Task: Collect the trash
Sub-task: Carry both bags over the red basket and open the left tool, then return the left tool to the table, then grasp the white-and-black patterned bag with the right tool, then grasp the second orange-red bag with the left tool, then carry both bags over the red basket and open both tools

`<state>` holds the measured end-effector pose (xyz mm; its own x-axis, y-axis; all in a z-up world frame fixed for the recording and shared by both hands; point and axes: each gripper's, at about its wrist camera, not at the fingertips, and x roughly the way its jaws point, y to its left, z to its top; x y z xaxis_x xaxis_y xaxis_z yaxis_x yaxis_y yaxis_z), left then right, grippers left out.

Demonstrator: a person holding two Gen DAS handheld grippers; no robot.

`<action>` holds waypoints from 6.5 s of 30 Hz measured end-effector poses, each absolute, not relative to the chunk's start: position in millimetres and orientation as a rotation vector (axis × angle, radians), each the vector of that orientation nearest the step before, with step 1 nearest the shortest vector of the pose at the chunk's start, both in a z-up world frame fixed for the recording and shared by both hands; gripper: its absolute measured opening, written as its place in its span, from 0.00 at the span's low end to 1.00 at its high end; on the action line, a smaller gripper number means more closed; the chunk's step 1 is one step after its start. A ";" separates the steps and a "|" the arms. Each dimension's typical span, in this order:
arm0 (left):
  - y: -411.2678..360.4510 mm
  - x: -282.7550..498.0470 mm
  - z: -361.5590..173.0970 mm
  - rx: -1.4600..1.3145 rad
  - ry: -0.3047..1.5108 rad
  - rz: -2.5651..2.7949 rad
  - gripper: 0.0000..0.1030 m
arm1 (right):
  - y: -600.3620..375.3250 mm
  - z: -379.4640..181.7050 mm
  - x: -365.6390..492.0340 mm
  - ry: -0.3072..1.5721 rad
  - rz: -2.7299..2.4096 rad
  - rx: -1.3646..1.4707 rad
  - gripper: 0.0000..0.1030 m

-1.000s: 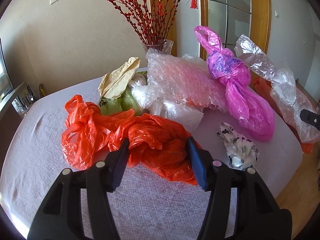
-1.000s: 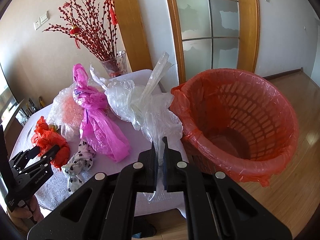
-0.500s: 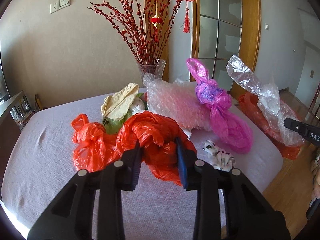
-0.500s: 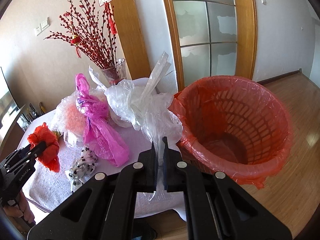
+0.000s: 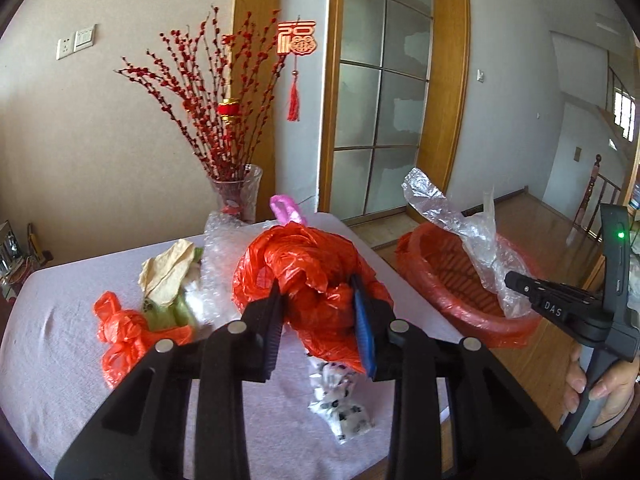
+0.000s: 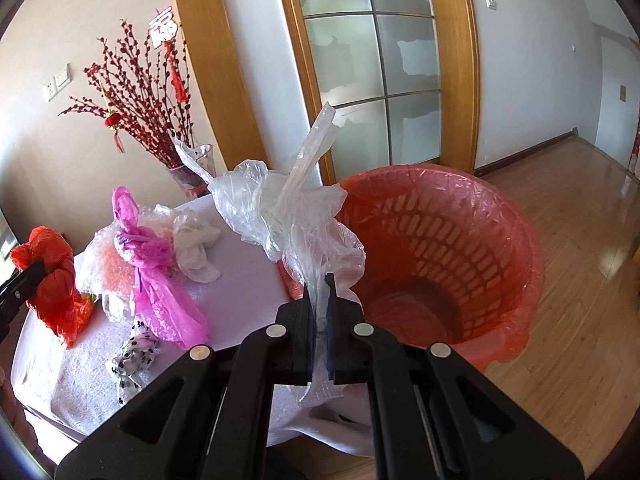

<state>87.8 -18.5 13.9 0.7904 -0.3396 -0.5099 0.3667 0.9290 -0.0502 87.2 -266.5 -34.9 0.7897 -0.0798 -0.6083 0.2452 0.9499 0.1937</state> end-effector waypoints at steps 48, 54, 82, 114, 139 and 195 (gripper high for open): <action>-211.3 164.5 -36.3 0.131 0.671 -0.639 0.56 | -393.9 -51.8 89.0 0.638 -0.376 0.418 0.29; -170.2 143.6 -24.9 0.119 0.622 -0.541 0.66 | -368.0 -37.8 76.8 0.588 -0.380 0.332 0.45; 128.7 87.9 -27.5 0.036 0.602 0.133 0.79 | -100.2 -69.0 96.8 0.741 0.122 0.099 0.55; 137.9 150.9 -72.3 -0.104 0.827 0.086 0.79 | -71.2 -96.8 115.3 0.795 0.135 0.022 0.21; 140.8 182.0 -83.8 -0.112 0.938 0.087 0.21 | -77.5 -93.0 112.7 0.798 0.170 0.059 0.18; -70.5 107.7 -1.5 0.064 0.686 -0.532 0.20 | -256.6 -20.2 72.2 0.551 -0.122 0.260 0.18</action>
